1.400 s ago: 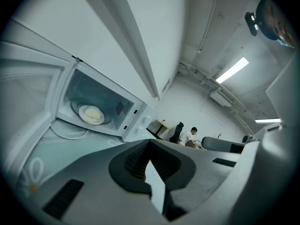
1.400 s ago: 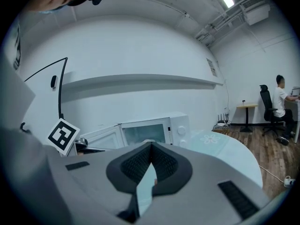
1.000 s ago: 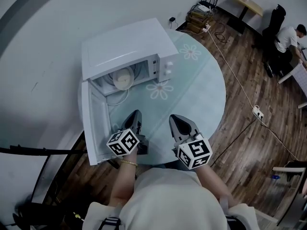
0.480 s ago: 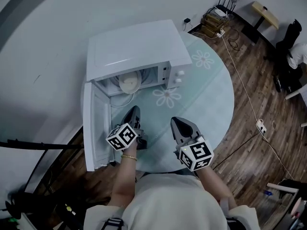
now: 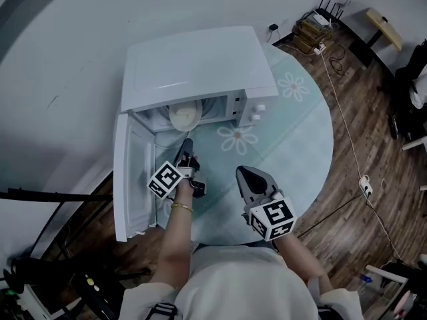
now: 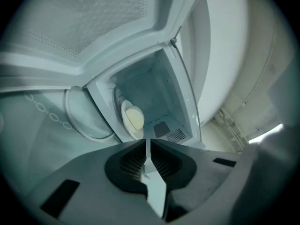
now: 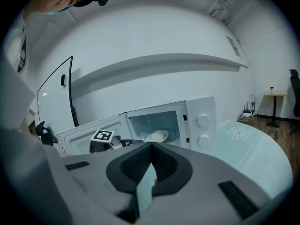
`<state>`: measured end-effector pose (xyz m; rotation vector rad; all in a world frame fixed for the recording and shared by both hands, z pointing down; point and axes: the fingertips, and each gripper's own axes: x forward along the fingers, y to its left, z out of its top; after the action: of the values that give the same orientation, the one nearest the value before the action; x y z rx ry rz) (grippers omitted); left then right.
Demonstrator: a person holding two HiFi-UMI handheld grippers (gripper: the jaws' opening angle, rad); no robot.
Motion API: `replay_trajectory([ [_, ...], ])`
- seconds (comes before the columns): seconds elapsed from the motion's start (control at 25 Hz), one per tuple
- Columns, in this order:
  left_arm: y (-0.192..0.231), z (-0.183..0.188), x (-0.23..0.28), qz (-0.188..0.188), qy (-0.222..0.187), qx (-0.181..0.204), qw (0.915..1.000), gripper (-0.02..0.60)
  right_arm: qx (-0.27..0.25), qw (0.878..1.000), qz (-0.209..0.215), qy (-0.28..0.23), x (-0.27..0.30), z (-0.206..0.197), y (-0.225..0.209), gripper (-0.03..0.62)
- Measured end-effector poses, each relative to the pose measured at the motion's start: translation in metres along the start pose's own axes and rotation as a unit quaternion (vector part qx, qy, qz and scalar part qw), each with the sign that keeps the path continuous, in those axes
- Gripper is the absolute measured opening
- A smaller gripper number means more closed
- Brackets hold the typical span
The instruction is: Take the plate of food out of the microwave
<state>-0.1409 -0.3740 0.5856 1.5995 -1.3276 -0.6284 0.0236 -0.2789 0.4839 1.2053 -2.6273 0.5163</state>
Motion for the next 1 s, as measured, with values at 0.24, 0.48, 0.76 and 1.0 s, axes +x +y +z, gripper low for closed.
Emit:
replay_trajectory([
  [0.24,0.021,0.008,0.018,-0.017,-0.033,-0.086,0.9956,0.094,-0.002,1.0,0.012,0.01,0.008,-0.003,-0.003,0.006],
  [0.48,0.04,0.016,0.035,-0.035,-0.071,-0.169,0.9825,0.155,0.0,1.0,0.015,0.02,0.013,-0.008,-0.01,0.006],
  [0.76,0.052,0.022,0.053,-0.033,-0.094,-0.209,0.9728,0.166,0.003,0.999,0.014,0.029,0.015,-0.013,-0.019,0.006],
  [1.0,0.056,0.027,0.069,-0.027,-0.103,-0.228,0.9679,0.166,0.002,0.999,0.013,0.035,0.019,-0.014,-0.025,0.006],
])
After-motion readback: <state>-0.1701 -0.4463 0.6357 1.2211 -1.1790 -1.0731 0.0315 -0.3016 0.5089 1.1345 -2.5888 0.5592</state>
